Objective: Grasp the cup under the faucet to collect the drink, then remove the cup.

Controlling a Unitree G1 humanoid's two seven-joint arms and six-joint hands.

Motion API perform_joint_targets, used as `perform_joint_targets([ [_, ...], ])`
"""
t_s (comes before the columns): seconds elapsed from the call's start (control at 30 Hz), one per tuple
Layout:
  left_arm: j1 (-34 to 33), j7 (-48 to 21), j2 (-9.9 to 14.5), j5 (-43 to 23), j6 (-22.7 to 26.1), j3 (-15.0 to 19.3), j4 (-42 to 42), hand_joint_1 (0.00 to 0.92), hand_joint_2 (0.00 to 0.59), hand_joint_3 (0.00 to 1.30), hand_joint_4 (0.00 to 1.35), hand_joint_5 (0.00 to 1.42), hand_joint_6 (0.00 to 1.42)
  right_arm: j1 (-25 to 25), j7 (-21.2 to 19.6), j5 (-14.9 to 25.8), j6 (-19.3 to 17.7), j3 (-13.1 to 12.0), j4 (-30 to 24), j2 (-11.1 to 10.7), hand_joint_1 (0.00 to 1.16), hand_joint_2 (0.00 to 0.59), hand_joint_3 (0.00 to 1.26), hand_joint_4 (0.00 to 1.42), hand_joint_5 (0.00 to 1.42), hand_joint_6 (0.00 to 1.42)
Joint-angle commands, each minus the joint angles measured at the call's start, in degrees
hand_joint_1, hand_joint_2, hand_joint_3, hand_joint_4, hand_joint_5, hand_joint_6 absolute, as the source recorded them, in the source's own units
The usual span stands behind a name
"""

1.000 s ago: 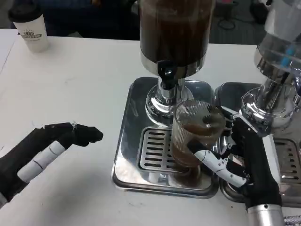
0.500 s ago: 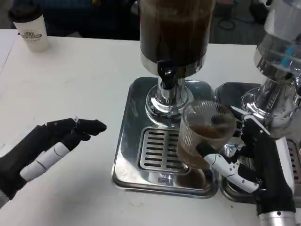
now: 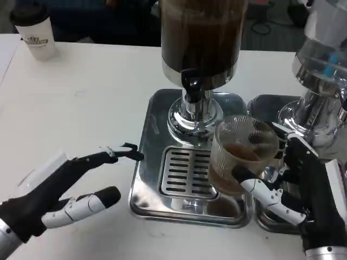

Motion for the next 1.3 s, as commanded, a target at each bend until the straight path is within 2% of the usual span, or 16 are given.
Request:
perform_joint_targets([
  [0.03, 1.7, 2.4, 1.9, 4.2, -2.8, -0.5, -2.2, 0.0, 0.074, 0.27, 0.08, 0.08, 0.15, 0.4, 0.4, 1.5, -0.2, -0.5, -4.0, 0.0, 0.86, 0.185, 0.61, 0.74, 1.0, 1.32],
  [0.13, 2.6, 3.9, 2.8, 6.6, -4.5, -0.8, -3.5, 0.0, 0.069, 0.24, 0.06, 0.05, 0.13, 1.2, 0.7, 1.7, 0.1, -0.6, -5.3, -0.1, 0.86, 0.182, 0.63, 0.77, 1.02, 1.32],
  [0.2, 3.5, 5.1, 3.5, 8.4, -6.1, -0.8, -4.8, 0.0, 0.051, 0.11, 0.0, 0.0, 0.06, 1.8, 1.0, 1.9, 0.3, -0.7, -6.3, -0.2, 0.86, 0.182, 0.64, 0.78, 1.02, 1.33],
  [0.33, 5.0, 7.0, 4.2, 10.5, -8.3, -0.6, -7.5, 0.0, 0.042, 0.01, 0.0, 0.0, 0.0, 3.0, 1.5, 2.4, 0.6, -0.8, -8.0, -0.2, 0.87, 0.179, 0.64, 0.78, 1.03, 1.33],
  [0.73, 8.1, 9.0, 5.9, 10.3, -10.9, -1.5, -11.3, 0.0, 0.036, 0.0, 0.0, 0.0, 0.0, 7.9, 3.9, 3.4, 1.5, -1.1, -14.5, -0.8, 0.88, 0.176, 0.66, 0.78, 1.03, 1.34],
  [1.0, 8.3, 9.1, 6.0, 9.1, -11.1, -1.8, -12.3, 0.0, 0.028, 0.0, 0.0, 0.0, 0.0, 9.2, 4.3, 3.4, 1.5, -1.1, -14.4, -0.6, 0.89, 0.169, 0.67, 0.79, 1.03, 1.35],
  [1.3, 10.6, 9.0, 6.9, 8.3, -13.3, -3.1, -13.7, 0.0, 0.034, 0.0, 0.0, 0.0, 0.0, 12.0, 5.1, 4.0, 1.0, -1.7, -18.9, -0.8, 0.9, 0.166, 0.68, 0.81, 1.04, 1.37],
])
